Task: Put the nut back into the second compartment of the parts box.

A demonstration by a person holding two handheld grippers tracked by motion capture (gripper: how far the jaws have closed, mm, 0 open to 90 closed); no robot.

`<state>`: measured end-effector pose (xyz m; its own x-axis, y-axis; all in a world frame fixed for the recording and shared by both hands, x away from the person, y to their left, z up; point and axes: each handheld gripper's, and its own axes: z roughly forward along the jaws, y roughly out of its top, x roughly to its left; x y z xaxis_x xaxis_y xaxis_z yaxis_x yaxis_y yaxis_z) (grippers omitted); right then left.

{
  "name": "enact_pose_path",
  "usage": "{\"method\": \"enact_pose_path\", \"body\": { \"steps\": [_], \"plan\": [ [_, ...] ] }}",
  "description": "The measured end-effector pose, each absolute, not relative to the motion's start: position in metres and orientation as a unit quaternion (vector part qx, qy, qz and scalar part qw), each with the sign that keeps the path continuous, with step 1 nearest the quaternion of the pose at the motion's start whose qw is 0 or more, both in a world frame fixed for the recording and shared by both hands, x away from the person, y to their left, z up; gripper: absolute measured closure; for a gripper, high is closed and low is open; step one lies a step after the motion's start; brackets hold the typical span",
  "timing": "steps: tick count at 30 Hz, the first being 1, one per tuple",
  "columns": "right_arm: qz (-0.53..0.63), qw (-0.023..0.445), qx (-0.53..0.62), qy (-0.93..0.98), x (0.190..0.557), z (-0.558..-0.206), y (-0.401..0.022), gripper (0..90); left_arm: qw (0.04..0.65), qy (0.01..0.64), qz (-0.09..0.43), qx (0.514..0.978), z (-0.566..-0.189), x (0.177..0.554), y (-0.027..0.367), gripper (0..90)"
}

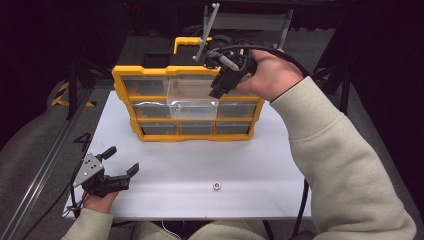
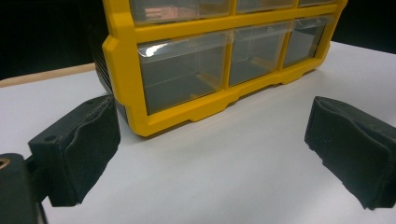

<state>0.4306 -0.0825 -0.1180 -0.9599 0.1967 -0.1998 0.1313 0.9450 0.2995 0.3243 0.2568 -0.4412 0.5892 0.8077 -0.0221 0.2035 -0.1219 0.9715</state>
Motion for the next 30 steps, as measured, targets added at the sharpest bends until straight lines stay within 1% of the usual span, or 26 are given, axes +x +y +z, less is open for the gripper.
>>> {"method": "enact_pose_path", "body": {
  "steps": [20, 30],
  "plan": [
    [0.151, 0.109, 0.07, 0.98, 0.456, -0.124, -0.054, 69.5, 0.553, 0.361, 0.272, 0.7, -0.441, 0.324, 0.258, 4.3],
    [0.14, 0.1, 0.059, 0.983, 0.465, -0.141, -0.037, 69.5, 0.557, 0.361, 0.272, 0.697, -0.441, 0.324, 0.258, 4.4]
  ]
}}
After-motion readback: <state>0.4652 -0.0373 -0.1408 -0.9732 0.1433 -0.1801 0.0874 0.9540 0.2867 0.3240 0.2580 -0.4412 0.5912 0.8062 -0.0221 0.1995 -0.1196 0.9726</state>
